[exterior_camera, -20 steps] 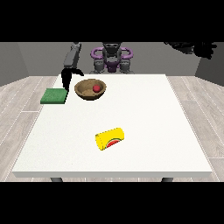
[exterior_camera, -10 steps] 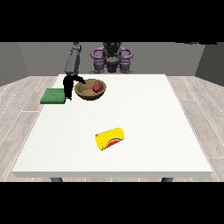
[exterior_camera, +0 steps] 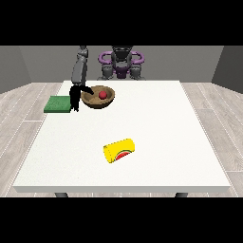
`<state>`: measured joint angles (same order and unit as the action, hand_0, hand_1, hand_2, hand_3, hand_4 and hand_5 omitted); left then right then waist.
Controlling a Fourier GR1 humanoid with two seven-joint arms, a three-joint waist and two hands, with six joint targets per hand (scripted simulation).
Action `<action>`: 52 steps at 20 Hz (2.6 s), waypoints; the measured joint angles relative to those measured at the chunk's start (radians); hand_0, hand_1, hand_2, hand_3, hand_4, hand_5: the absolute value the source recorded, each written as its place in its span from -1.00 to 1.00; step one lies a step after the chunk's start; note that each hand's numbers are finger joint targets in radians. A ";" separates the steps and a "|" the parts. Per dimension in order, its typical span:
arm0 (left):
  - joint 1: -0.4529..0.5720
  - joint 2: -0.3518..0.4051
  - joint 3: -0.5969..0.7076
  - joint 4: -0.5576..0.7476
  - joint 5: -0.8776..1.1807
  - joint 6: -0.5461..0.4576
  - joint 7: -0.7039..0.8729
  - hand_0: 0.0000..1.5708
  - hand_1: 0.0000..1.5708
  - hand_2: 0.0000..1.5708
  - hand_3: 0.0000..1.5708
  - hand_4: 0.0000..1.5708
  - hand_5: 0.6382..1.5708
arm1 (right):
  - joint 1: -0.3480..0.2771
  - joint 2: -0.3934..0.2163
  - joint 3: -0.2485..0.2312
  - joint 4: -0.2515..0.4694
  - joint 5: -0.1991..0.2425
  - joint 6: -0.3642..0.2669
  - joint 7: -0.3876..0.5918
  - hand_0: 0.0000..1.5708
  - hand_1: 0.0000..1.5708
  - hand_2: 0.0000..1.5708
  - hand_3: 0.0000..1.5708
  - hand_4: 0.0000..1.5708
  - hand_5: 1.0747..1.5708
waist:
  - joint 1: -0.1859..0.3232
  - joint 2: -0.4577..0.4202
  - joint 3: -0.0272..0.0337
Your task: Pick the cup and pour the ball into the bowl, then pick the bowl and place it on the pad
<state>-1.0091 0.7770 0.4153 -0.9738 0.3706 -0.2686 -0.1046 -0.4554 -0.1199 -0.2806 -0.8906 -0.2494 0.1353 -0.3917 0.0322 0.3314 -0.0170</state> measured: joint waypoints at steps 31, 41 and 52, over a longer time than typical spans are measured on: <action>0.084 0.101 0.061 0.226 0.020 -0.110 -0.059 -1.00 -1.00 -1.00 -1.00 -1.00 0.94 | -0.080 -0.075 0.224 -0.134 0.335 -0.349 0.533 1.00 1.00 1.00 1.00 0.59 0.62 | -0.051 -0.135 0.0104; 0.088 0.194 0.100 0.290 0.026 -0.145 -0.121 -1.00 -1.00 -1.00 -1.00 -1.00 0.93 | -0.201 -0.138 0.192 -0.154 0.317 -0.291 0.673 1.00 1.00 1.00 1.00 0.64 0.74 | -0.096 -0.062 0.0161; 0.084 0.186 0.095 0.199 0.046 -0.098 -0.102 -1.00 -1.00 -1.00 -1.00 -1.00 0.92 | -0.196 -0.368 0.042 0.024 0.256 -0.110 0.449 1.00 1.00 1.00 0.54 0.63 0.86 | -0.090 0.005 0.0181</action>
<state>-0.9247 0.9630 0.5107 -0.7748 0.4163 -0.3665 -0.2064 -0.6511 -0.4883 -0.2383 -0.8671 0.0065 0.0252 0.0574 -0.0580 0.3366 0.0012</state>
